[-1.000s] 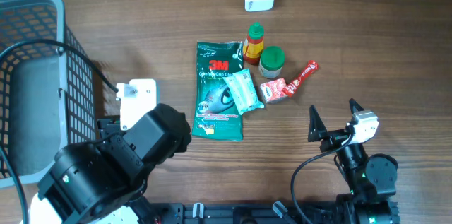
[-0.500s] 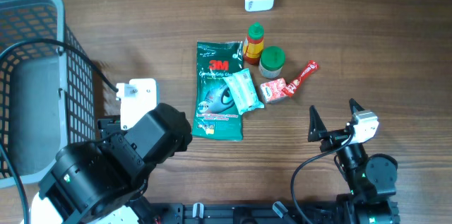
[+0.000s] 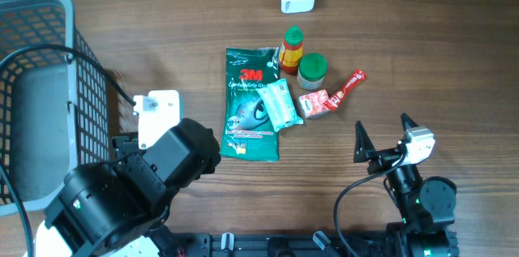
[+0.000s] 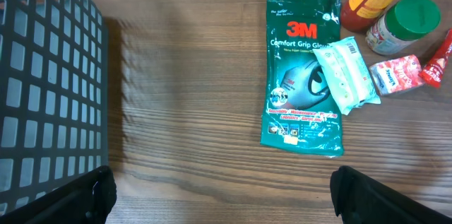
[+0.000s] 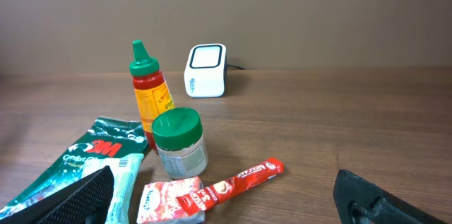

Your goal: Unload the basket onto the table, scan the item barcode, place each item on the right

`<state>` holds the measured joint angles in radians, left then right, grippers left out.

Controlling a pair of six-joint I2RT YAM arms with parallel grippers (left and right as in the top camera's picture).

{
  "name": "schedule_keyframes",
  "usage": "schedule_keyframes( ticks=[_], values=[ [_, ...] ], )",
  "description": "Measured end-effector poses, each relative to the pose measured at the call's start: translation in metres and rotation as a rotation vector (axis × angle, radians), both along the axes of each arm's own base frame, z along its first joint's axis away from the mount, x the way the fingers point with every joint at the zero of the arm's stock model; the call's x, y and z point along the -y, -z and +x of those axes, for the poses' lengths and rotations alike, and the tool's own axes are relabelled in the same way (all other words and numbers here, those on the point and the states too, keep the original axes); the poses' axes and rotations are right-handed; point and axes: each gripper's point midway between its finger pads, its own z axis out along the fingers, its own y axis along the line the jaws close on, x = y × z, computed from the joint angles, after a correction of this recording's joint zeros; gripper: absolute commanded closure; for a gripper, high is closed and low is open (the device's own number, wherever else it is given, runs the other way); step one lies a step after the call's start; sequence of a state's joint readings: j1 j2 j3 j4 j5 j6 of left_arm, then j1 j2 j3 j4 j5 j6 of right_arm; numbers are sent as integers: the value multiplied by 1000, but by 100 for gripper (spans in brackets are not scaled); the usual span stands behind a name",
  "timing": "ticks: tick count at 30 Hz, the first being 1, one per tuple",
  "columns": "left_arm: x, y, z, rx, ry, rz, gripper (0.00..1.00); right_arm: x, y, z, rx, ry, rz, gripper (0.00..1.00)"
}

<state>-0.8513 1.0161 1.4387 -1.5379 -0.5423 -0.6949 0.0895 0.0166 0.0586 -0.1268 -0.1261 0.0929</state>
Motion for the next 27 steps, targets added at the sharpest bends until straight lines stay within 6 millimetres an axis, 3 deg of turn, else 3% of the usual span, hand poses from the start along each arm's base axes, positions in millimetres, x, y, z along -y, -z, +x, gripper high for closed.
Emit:
schedule_keyframes(
  ticks=[14, 18, 23, 27],
  values=[
    [0, 0, 0, 0, 0, 0, 0, -1, 0, 0, -11, -4, 49, 0],
    [0, 0, 0, 0, 0, 0, 0, -6, 0, -1, -60, -14, 257, 0],
    [0, 0, 0, 0, 0, 0, 0, -10, 0, -3, -184, 6, 741, 0],
    [0, 0, 0, 0, 0, 0, 0, -13, 0, -3, -241, 10, 933, 1]
  ],
)
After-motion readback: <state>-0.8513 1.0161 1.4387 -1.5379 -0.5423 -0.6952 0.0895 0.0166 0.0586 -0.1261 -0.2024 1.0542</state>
